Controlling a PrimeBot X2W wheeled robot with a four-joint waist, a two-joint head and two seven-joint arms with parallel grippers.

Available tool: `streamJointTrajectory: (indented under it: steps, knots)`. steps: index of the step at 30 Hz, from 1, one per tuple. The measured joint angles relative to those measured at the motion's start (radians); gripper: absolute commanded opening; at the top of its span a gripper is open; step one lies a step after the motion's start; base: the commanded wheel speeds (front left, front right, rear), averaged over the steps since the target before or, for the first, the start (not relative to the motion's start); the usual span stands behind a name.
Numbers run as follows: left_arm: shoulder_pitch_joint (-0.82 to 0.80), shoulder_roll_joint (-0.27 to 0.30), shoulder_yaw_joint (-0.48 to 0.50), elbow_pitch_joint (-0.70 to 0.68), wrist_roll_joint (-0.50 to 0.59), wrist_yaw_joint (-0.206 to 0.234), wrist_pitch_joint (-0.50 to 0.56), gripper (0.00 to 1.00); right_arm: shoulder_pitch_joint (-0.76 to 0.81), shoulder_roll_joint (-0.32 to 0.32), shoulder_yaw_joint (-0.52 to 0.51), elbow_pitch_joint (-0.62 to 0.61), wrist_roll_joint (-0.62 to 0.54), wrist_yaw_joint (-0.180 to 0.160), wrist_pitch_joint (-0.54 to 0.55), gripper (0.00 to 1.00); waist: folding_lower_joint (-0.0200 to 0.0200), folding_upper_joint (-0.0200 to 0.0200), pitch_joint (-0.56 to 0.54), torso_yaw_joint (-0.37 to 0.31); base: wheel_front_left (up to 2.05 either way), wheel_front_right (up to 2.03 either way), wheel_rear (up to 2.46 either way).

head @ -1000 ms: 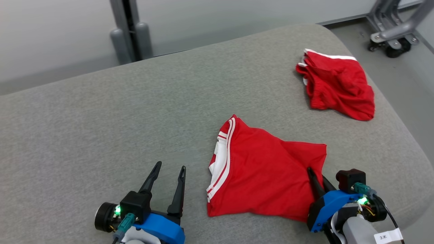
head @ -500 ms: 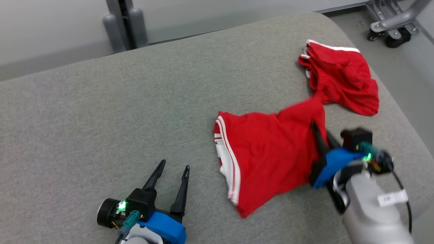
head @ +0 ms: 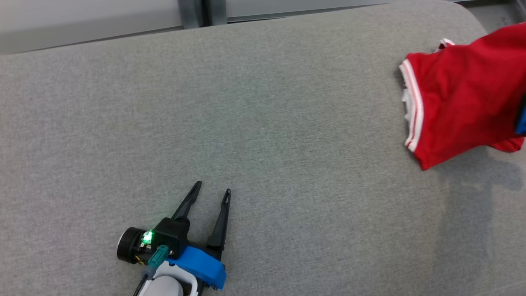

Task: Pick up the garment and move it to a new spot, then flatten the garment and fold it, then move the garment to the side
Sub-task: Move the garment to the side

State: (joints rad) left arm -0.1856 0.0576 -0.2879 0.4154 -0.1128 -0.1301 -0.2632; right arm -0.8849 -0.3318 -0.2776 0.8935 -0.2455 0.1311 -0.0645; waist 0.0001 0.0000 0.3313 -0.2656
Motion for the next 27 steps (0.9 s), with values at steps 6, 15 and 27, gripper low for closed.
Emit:
streamJointTrajectory:
  steps: [6,15,27]
  knots:
    - [-0.009,-0.001,-0.012,-0.006,-0.001,-0.002,-0.003,1.0,0.002,-0.048,-0.191,-0.073,-0.121,0.0,0.039,1.0,-0.0001,0.0,0.027,0.029,0.0,0.0,0.0]
    - [-0.029,0.005,0.024,-0.005,-0.001,-0.002,-0.003,1.0,0.004,0.112,-0.265,-0.137,-0.22,0.0,-0.104,1.0,-0.0001,0.0,0.026,0.043,0.0,0.0,0.0]
    - [-0.014,0.001,0.138,-0.01,0.0,0.007,-0.001,1.0,0.162,0.274,-0.113,-0.18,-0.025,0.0,-0.197,1.0,0.0,0.0,-0.032,0.103,0.0,0.0,0.0]
